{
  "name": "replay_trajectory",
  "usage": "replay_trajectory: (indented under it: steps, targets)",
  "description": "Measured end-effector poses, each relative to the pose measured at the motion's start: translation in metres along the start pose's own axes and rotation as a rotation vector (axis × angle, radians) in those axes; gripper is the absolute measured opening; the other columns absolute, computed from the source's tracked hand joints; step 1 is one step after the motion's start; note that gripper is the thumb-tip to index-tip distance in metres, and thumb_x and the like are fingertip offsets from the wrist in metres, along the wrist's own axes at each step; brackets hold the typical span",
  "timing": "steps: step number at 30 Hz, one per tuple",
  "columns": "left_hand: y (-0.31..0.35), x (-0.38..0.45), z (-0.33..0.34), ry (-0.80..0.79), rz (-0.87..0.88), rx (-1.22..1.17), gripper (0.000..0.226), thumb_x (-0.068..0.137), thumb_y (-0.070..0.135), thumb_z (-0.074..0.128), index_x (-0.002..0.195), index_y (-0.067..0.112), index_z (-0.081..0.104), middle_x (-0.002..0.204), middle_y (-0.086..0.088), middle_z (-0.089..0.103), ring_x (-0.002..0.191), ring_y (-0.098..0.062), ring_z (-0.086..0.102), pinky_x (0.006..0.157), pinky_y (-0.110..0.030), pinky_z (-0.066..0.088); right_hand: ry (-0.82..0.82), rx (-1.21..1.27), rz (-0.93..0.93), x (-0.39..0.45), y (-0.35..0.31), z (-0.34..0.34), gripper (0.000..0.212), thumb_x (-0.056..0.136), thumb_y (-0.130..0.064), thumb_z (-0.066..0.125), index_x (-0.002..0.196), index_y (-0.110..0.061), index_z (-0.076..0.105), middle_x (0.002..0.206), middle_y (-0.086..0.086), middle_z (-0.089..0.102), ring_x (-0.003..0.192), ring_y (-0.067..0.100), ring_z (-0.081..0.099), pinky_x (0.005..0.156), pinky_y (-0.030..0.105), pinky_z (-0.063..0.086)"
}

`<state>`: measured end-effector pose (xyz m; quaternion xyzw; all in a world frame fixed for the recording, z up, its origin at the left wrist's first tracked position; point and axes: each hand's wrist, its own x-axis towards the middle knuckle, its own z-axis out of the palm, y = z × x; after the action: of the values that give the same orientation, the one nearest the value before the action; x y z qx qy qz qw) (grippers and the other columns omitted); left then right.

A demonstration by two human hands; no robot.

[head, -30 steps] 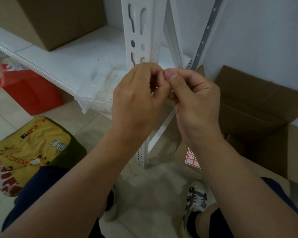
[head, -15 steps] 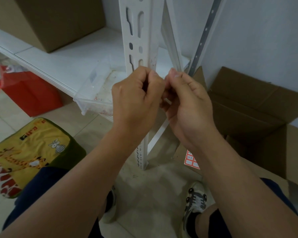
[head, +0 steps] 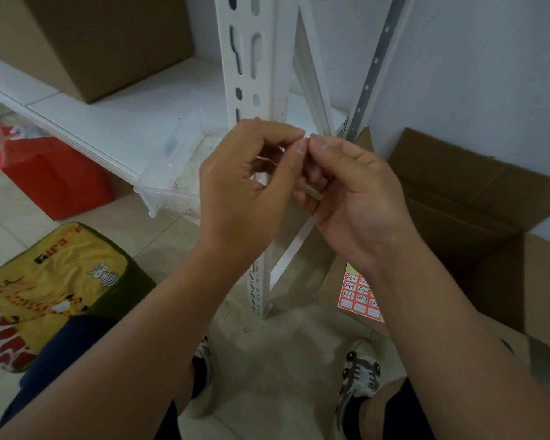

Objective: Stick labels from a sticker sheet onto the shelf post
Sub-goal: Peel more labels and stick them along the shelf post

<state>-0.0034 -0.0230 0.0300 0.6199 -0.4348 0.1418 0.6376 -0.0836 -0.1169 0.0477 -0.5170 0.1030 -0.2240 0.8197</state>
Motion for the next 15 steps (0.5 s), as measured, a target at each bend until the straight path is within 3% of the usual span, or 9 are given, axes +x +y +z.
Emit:
replay_trajectory:
  steps: [3,9,12,15]
  targets:
    - [-0.0001,-0.0004,-0.0012,-0.018,-0.025,-0.010,0.007,0.092,0.007,0.066,0.097,0.013,0.066,0.086,-0.006,0.068,0.077,-0.010,0.067,0.068,-0.029,0.056,-0.001,0.036,0.067,0.0009,-0.0019,-0.0014,0.012,0.082,-0.019,0.063,0.076,-0.009,0.064,0.062,0.003,0.048,0.058,0.013,0.052,0.054,0.023,0.048]
    - [0.0024,-0.0013,-0.0049,-0.096,-0.053,0.007,0.011,0.092,0.012,0.067,0.097,0.021,0.067,0.088,0.001,0.066,0.082,-0.020,0.067,0.066,-0.039,0.057,-0.005,0.080,0.169,0.0018,-0.0060,-0.0025,0.019,0.085,-0.020,0.062,0.069,-0.010,0.061,0.060,0.001,0.046,0.056,0.011,0.050,0.052,0.019,0.045]
    - [0.0045,-0.0033,-0.0064,-0.083,-0.029,0.078,0.011,0.092,0.013,0.068,0.096,0.023,0.068,0.087,0.009,0.065,0.082,-0.013,0.066,0.067,-0.029,0.056,-0.010,0.052,0.200,0.0000,-0.0077,-0.0030,0.022,0.088,-0.019,0.060,0.067,-0.011,0.064,0.059,0.001,0.047,0.056,0.011,0.050,0.050,0.018,0.046]
    - [0.0010,-0.0044,-0.0089,-0.106,0.039,0.207,0.007,0.093,0.012,0.067,0.094,0.014,0.073,0.088,0.004,0.066,0.078,-0.009,0.063,0.065,-0.020,0.052,-0.006,0.007,0.218,-0.0027,-0.0093,-0.0048,0.021,0.093,-0.017,0.057,0.076,-0.009,0.065,0.059,0.001,0.047,0.056,0.010,0.051,0.049,0.017,0.047]
